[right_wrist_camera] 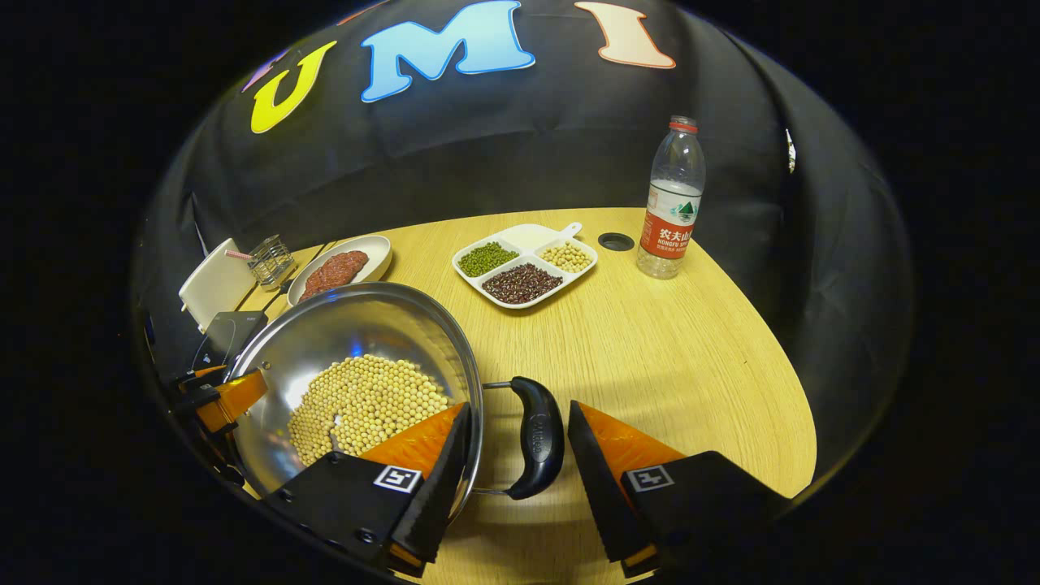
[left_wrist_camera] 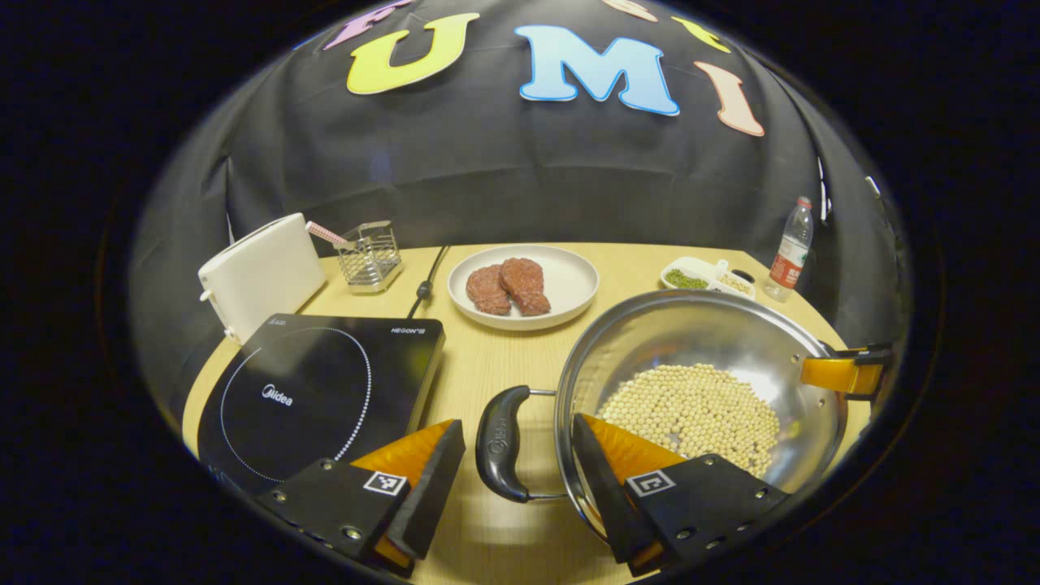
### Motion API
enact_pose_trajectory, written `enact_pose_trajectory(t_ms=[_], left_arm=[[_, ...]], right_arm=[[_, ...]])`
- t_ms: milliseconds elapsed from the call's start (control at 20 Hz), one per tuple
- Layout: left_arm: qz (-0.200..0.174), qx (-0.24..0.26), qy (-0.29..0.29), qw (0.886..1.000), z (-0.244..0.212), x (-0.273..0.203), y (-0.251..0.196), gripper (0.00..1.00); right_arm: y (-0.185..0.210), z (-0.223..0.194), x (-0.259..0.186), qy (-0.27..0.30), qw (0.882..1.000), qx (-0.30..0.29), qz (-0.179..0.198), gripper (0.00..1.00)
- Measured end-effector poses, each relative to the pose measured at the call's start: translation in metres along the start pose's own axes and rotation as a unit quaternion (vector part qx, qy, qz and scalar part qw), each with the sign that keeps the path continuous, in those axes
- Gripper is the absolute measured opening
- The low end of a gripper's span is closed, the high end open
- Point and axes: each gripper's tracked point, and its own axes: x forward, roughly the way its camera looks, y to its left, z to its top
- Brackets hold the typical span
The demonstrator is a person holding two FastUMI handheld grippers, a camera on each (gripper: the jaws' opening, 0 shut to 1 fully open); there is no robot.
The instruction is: First push the handle of the pot to place it horizontally, then grasp the pot with both hands and set it on the induction cooktop.
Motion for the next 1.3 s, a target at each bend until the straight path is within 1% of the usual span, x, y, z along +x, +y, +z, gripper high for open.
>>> enact_pose_trajectory(t_ms=[50, 100, 150, 200, 250, 300, 350, 400, 450, 500, 550, 600, 650, 700, 750, 800, 850, 950, 1000, 1050, 1100, 1150, 1200, 1250, 1300], left_arm=[[-0.001, -0.002, 0.004, 1.0, -0.001, -0.001, -0.004, 0.74], [0.0, 0.002, 0.008, 1.0, -0.002, 0.0, -0.003, 0.65], [0.001, 0.0, 0.011, 1.0, -0.003, 0.002, -0.002, 0.63], [0.001, -0.004, 0.021, 1.0, -0.006, 0.001, -0.002, 0.63], [0.0, -0.012, 0.027, 1.0, -0.008, 0.002, -0.003, 0.65], [0.0, -0.017, 0.027, 0.999, -0.007, -0.001, -0.004, 0.63], [0.001, -0.018, 0.027, 0.999, -0.005, 0.001, -0.003, 0.58], [0.004, -0.016, 0.025, 1.0, -0.004, 0.002, -0.003, 0.59], [0.006, -0.016, 0.02, 1.0, -0.001, 0.0, -0.003, 0.55], [0.006, -0.023, 0.016, 1.0, 0.001, 0.002, -0.004, 0.53], [0.003, -0.03, 0.014, 0.999, 0.001, -0.001, -0.004, 0.55], [0.002, -0.037, 0.014, 0.999, 0.002, -0.003, -0.004, 0.58], [0.003, -0.037, 0.012, 0.999, 0.006, -0.008, -0.004, 0.58], [0.005, -0.032, 0.009, 0.999, 0.01, -0.011, -0.003, 0.55], [0.006, -0.029, 0.006, 1.0, 0.014, -0.016, -0.002, 0.55], [0.006, -0.029, 0.002, 1.0, 0.02, -0.021, 0.001, 0.55], [0.005, -0.031, -0.002, 1.0, 0.024, -0.028, 0.004, 0.55], [0.003, -0.033, -0.007, 0.999, 0.032, -0.038, 0.014, 0.55], [0.002, -0.034, -0.007, 0.999, 0.035, -0.042, 0.019, 0.58], [0.001, -0.035, -0.006, 0.999, 0.038, -0.046, 0.026, 0.55], [0.001, -0.036, -0.007, 0.999, 0.04, -0.05, 0.034, 0.55], [0.003, -0.033, -0.011, 0.999, 0.044, -0.053, 0.043, 0.52], [0.002, -0.029, -0.013, 0.999, 0.048, -0.055, 0.052, 0.55], [-0.002, -0.027, -0.01, 1.0, 0.047, -0.056, 0.06, 0.55], [-0.005, -0.027, -0.007, 1.0, 0.05, -0.057, 0.068, 0.55]], right_arm=[[0.001, 0.001, -0.001, 0.0, 1.0, 0.0, -0.002, 0.69], [0.0, 0.0, 0.001, 0.0, 1.0, -0.001, -0.003, 0.65], [0.0, 0.0, 0.0, 0.0, 1.0, -0.001, -0.002, 0.62], [0.001, 0.0, 0.002, 0.002, 1.0, 0.001, 0.0, 0.64], [0.002, 0.0, -0.001, 0.004, 1.0, 0.0, 0.005, 0.59], [0.002, 0.0, 0.001, 0.004, 1.0, -0.001, 0.006, 0.55], [0.002, 0.0, 0.0, 0.003, 1.0, -0.003, 0.008, 0.53], [0.003, 0.001, 0.001, 0.001, 1.0, -0.003, 0.008, 0.53], [0.003, 0.002, 0.0, 0.002, 1.0, -0.002, 0.009, 0.44], [0.004, 0.006, -0.002, -0.006, 1.0, 0.005, 0.009, 0.44], [0.004, 0.008, -0.005, -0.009, 1.0, 0.002, 0.012, 0.47], [0.004, 0.01, -0.008, -0.011, 1.0, 0.002, 0.012, 0.43], [0.004, 0.012, -0.009, -0.014, 1.0, 0.001, 0.012, 0.43], [0.005, 0.013, -0.013, -0.013, 1.0, -0.003, 0.011, 0.47], [0.006, 0.017, -0.017, -0.016, 1.0, -0.003, 0.011, 0.43], [0.01, 0.021, -0.021, -0.018, 1.0, 0.001, 0.013, 0.47], [0.013, 0.023, -0.026, -0.021, 1.0, 0.007, 0.016, 0.43], [0.024, 0.027, -0.036, -0.024, 1.0, 0.007, 0.017, 0.43], [0.029, 0.028, -0.041, -0.025, 1.0, 0.007, 0.016, 0.43], [0.035, 0.029, -0.044, -0.025, 1.0, 0.008, 0.016, 0.43], [0.044, 0.03, -0.047, -0.027, 0.999, 0.01, 0.017, 0.43], [0.052, 0.031, -0.049, -0.027, 0.999, 0.01, 0.019, 0.43], [0.06, 0.032, -0.051, -0.029, 0.999, 0.013, 0.019, 0.47], [0.067, 0.032, -0.053, -0.03, 0.999, 0.015, 0.015, 0.47], [0.075, 0.031, -0.054, -0.031, 0.999, 0.017, 0.013, 0.43]])
